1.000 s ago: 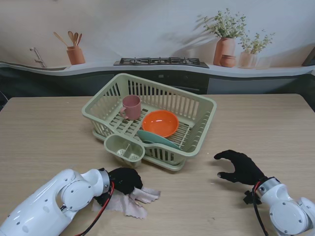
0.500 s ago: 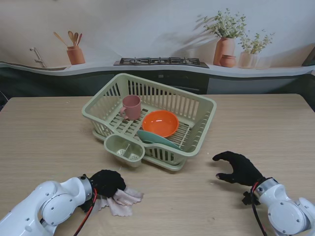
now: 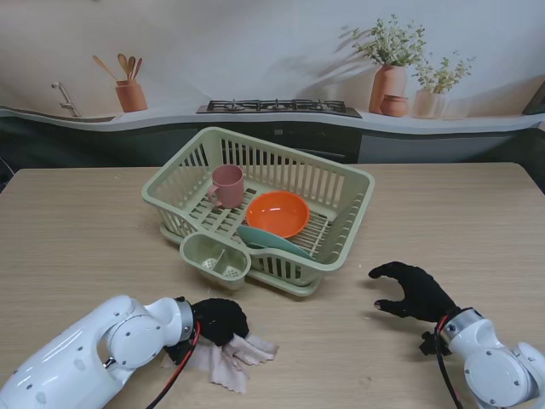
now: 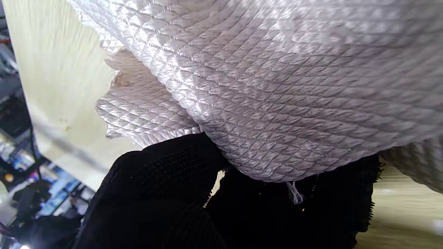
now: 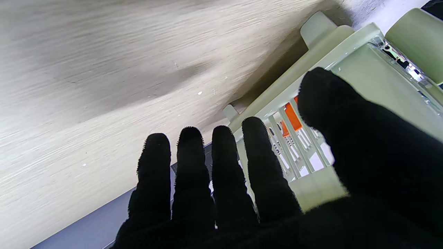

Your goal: Clear dishes and wipe the table

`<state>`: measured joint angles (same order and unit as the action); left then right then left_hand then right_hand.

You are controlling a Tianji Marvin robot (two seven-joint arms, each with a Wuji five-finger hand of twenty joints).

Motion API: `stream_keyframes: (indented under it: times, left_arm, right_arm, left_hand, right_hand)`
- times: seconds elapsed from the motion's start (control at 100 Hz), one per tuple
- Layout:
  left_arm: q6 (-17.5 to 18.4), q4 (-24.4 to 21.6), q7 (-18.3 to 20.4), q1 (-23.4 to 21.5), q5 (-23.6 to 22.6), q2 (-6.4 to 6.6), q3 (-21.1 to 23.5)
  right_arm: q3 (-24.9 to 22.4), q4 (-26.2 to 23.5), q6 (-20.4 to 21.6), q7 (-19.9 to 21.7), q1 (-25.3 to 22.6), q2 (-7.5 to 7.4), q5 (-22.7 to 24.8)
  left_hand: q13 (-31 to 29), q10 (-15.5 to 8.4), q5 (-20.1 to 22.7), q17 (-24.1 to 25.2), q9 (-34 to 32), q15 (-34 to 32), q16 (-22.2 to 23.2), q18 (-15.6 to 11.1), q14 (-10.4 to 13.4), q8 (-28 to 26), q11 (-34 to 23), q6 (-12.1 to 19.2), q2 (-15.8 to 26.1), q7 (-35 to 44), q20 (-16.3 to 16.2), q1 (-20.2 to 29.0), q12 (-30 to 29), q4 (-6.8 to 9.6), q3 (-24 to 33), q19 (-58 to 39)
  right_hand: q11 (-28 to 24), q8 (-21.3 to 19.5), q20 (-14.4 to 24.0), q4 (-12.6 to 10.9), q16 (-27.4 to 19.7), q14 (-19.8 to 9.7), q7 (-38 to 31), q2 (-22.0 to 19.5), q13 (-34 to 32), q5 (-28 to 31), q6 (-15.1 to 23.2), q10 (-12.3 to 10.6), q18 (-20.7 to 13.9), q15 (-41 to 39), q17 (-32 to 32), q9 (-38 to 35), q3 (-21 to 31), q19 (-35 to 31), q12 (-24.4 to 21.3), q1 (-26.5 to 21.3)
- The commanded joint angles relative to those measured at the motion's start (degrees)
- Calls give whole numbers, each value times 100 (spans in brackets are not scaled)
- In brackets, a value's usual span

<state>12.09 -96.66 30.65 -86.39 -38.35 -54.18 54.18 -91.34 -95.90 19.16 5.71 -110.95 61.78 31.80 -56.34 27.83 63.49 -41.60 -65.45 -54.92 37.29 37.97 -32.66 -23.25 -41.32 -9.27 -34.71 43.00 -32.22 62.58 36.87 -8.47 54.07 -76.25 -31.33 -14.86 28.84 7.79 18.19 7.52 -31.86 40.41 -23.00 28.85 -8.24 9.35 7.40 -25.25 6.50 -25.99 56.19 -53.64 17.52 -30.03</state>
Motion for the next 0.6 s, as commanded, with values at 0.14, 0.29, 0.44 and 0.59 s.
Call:
stream_keyframes:
  times: [0.14,0.29,0.44,0.59]
  left_arm:
    - [-28,291,188,237,119,-72,-481]
    - [20,217,166,101,7,-73,-345]
    - [59,10,206,-385,-429,-70,196]
    - [316,-243,114,-985,-966,-100,899]
  right_arm:
    - [-55,2,89,38,-50,6,6]
    - [-60,-7,86,40,-60,6,1]
    - [-55,-8,88,66,-51,0,10]
    - [-31,-9,66,94,-41,-7,20]
  left_hand:
    - [-9,-328,-219,-46,274,401,-133,144,53,393,1236,-361,16,-545,134,75,-628,-127,9,90]
    - [-48,-301,-199,-94,231,399,-144,177,13,390,1227,-360,-8,-492,163,85,-644,-122,27,88]
    - [-6,-262,-218,-31,250,408,-147,202,-40,416,1239,-423,-11,-474,178,113,-653,-113,30,104]
    - [8,-265,-219,-32,253,405,-146,202,-34,432,1239,-403,3,-456,171,123,-653,-105,36,90]
  right_hand:
    - [-83,42,66,61,-50,-92,-32,-27,160,-130,-25,-77,-217,-50,-68,-18,51,16,0,146]
    - [-83,43,65,61,-50,-88,-30,-35,157,-132,-22,-75,-210,-50,-66,-23,50,18,-1,148]
    - [-82,43,66,62,-50,-91,-30,-34,154,-128,-22,-76,-216,-51,-66,-20,48,19,-1,151]
    - [-83,44,67,61,-51,-92,-29,-34,155,-127,-17,-77,-215,-48,-64,-24,49,18,0,150]
